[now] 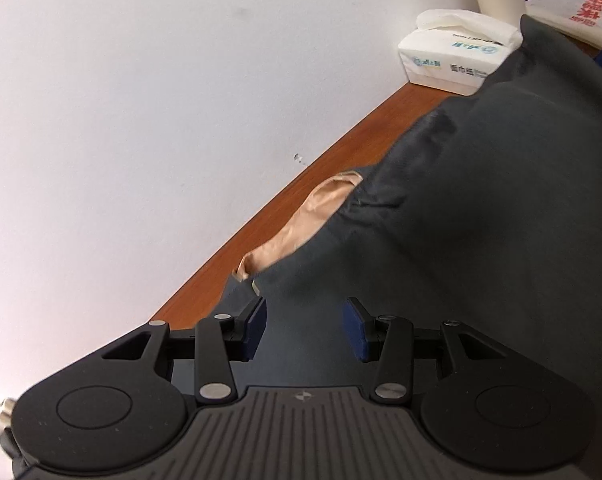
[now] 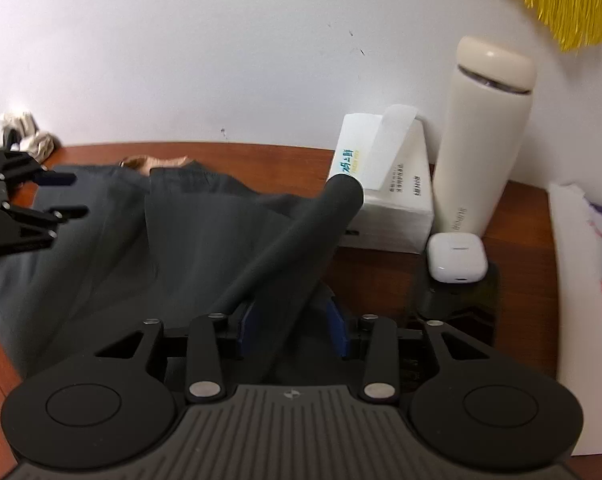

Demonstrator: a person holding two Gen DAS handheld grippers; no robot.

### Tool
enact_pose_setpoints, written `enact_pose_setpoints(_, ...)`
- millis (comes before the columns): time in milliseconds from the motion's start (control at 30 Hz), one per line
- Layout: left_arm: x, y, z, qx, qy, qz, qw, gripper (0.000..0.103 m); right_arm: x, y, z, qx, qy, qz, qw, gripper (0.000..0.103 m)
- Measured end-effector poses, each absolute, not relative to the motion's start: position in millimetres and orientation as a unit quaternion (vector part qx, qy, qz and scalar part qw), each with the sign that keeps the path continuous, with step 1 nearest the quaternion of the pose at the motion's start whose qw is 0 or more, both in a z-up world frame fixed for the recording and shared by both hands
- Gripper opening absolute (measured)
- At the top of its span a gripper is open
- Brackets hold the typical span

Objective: Fold clothes

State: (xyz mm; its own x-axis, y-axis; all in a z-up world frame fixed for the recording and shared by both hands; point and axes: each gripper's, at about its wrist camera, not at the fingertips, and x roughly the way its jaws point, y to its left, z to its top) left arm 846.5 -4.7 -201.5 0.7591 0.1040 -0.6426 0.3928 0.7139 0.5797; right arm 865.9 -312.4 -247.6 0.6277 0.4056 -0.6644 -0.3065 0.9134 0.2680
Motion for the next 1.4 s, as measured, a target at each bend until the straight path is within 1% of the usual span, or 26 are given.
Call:
enact_pose_setpoints(100, 861, -4, -209, 0.372, 0.344, -0.088, 0.857, 0.043, 876, -307, -253, 0.073, 0.388, 0.193, 0.898, 0.048)
enact_pose_setpoints(167, 870, -2, -216, 0.376, 0.351, -0.09, 0.853, 0.043, 880, -305, -255, 0.072, 0.389, 0.191, 0.898, 0.045)
enact_pose_setpoints(200, 875, 0, -219, 0.377, 0.356, -0.09, 0.851, 0.043, 881, -304, -256, 0.076, 0.39, 0.193, 0.897, 0.035)
enact_pose_setpoints(333, 881, 8, -226, 0.372, 0.364, -0.089, 0.849, 0.043, 884, -303, -258, 0.077, 0.396, 0.2, 0.893, 0.012)
enact_pose_setpoints(400, 883, 12, -229, 0.367, 0.368, -0.088, 0.85, 0.043, 883, -304, -258, 0.081, 0.396, 0.203, 0.892, 0.005)
enact_pose_setpoints(467, 884, 16, -231, 0.36, 0.373, -0.086, 0.851, 0.043, 882, -306, -256, 0.081, 0.395, 0.19, 0.895, 0.004)
enact_pose_setpoints(633, 886, 23, -231, 0.334, 0.378, -0.074, 0.86, 0.043, 872, -324, -254, 0.116, 0.399, 0.145, 0.898, 0.004)
enact_pose_setpoints(800, 891, 30, -229, 0.297, 0.39, -0.06, 0.87, 0.046, 861, -344, -264, 0.149, 0.421, 0.102, 0.889, 0.004)
enact_pose_setpoints(933, 891, 31, -223, 0.272, 0.396, -0.039, 0.876, 0.046, 852, -355, -262, 0.165, 0.422, 0.077, 0.888, 0.006)
enact_pose_setpoints(1167, 853, 22, -194, 0.273, 0.364, -0.05, 0.889, 0.046, 822, -370, -245, 0.168, 0.408, 0.053, 0.896, 0.006)
enact_pose_setpoints(1233, 843, 19, -189, 0.268, 0.364, -0.053, 0.89, 0.046, 811, -375, -243, 0.17, 0.407, 0.047, 0.896, 0.008)
enact_pose_setpoints(1267, 836, 17, -186, 0.266, 0.364, -0.055, 0.891, 0.046, 806, -377, -241, 0.171, 0.406, 0.044, 0.897, 0.012)
enact_pose_setpoints(1333, 818, 11, -179, 0.264, 0.362, -0.061, 0.892, 0.046, 799, -380, -240, 0.172, 0.405, 0.039, 0.897, 0.023)
enact_pose_setpoints(1367, 810, 7, -177, 0.264, 0.362, -0.066, 0.892, 0.046, 787, -385, -238, 0.172, 0.403, 0.03, 0.898, 0.035)
enact_pose_setpoints(1400, 804, 3, -175, 0.264, 0.36, -0.069, 0.892, 0.046, 781, -388, -236, 0.172, 0.402, 0.027, 0.899, 0.04)
